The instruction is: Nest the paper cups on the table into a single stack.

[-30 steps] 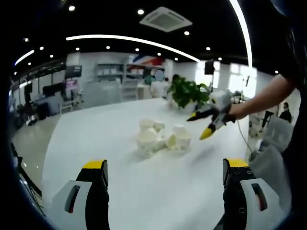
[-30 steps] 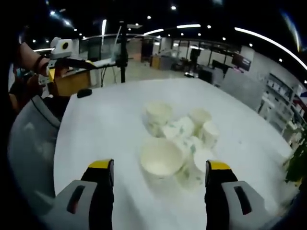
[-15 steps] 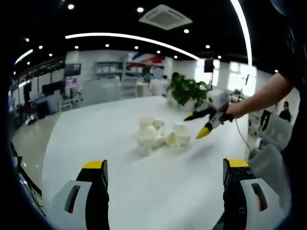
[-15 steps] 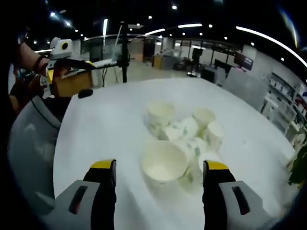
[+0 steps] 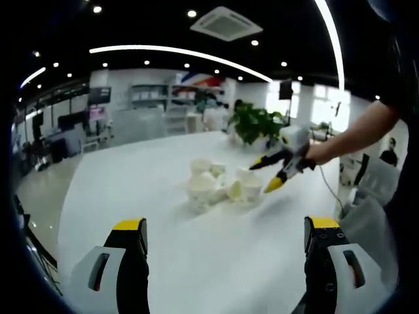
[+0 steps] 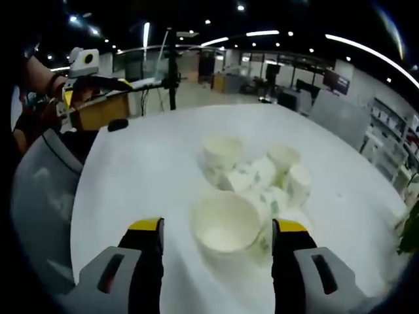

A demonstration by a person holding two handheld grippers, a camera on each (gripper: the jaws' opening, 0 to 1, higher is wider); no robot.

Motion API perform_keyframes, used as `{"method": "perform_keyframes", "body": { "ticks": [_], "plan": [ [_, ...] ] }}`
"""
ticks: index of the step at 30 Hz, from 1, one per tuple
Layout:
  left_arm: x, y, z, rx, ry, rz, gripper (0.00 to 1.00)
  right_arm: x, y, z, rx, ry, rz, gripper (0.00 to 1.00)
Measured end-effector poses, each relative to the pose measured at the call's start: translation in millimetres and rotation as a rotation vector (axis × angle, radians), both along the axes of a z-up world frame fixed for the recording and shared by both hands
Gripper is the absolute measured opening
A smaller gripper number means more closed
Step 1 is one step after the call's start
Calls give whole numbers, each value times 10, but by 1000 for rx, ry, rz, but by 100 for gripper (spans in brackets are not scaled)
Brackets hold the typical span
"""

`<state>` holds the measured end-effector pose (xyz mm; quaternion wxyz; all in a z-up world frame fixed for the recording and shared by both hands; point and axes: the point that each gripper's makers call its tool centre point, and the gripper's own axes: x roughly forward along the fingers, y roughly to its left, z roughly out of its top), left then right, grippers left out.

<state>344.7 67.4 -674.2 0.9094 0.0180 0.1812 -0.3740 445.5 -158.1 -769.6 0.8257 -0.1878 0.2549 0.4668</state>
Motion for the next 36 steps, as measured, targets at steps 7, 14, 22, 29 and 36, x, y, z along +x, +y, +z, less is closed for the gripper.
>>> {"method": "perform_keyframes", "body": {
  "ticks": [7, 14, 22, 29, 36],
  "plan": [
    [-16, 16, -47, -6, 12, 6, 100, 37, 34, -25, 1, 1, 4, 64],
    [-52, 8, -58, -5, 19, 7, 100, 42, 77, -67, 4, 8, 10, 64],
    [-64, 27, -63, -5, 25, 13, 100, 94, 118, -64, 5, 8, 9, 63],
    [-61, 35, -59, -6, 27, 17, 100, 105, 151, -91, 3, 21, 16, 59],
    [-64, 55, -52, -5, 32, 19, 100, 121, 155, -127, -7, 25, 17, 56]
  ]
}}
